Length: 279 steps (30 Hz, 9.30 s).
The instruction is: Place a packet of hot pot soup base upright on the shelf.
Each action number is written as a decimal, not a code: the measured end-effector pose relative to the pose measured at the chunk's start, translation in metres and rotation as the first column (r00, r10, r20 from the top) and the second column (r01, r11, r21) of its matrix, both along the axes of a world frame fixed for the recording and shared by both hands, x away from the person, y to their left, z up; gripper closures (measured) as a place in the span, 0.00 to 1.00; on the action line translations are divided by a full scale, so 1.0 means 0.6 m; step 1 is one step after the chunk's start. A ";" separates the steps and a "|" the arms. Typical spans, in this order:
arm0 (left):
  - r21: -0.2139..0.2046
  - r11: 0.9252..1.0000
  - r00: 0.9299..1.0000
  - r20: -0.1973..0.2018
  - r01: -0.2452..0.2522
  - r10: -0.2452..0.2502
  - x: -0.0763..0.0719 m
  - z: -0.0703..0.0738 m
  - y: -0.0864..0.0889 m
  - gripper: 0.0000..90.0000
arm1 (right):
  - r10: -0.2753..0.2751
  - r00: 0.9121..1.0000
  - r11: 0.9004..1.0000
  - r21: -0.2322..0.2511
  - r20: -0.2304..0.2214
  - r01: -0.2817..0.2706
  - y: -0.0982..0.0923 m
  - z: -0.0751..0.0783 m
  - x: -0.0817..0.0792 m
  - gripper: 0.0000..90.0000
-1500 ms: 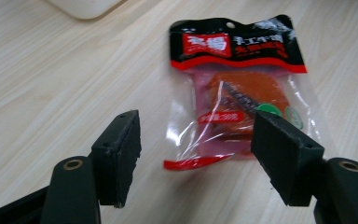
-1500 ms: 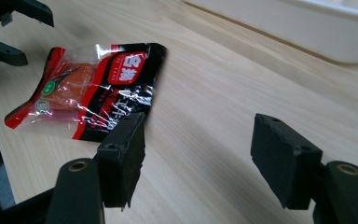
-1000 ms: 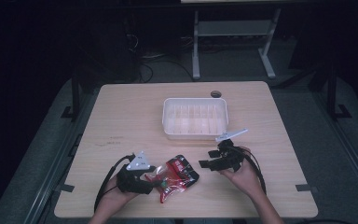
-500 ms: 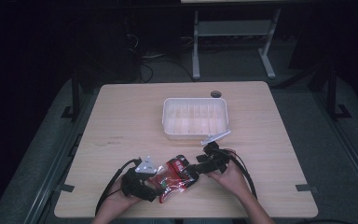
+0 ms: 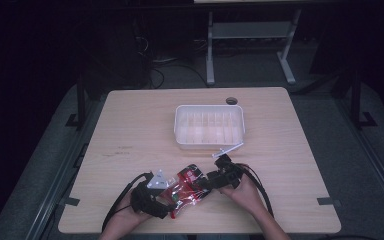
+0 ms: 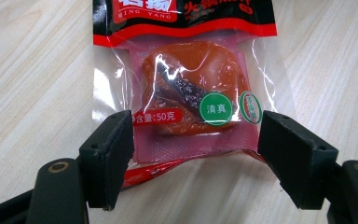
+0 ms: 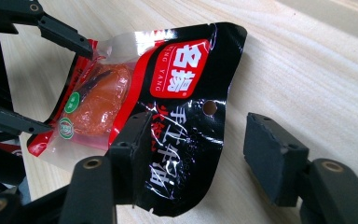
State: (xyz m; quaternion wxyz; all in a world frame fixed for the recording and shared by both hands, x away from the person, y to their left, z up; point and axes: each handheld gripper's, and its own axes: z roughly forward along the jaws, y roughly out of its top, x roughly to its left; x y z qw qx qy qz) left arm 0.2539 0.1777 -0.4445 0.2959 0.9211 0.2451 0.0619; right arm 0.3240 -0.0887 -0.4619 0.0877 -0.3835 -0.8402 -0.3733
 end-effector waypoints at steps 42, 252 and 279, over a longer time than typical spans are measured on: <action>-0.032 0.999 1.000 -0.009 0.010 -0.010 -0.001 0.001 0.014 0.34 | 0.069 0.976 0.993 0.108 -0.207 -0.047 0.012 0.010 0.016 0.99; -0.096 0.983 0.986 0.044 -0.156 0.161 0.018 0.011 0.105 0.29 | -0.422 0.904 0.906 0.008 -0.062 0.424 0.073 0.226 0.239 0.81; -0.099 0.982 0.985 0.047 -0.162 0.168 0.020 0.014 0.113 0.29 | -0.320 0.945 0.942 0.085 -0.063 0.325 -0.020 0.238 0.192 0.64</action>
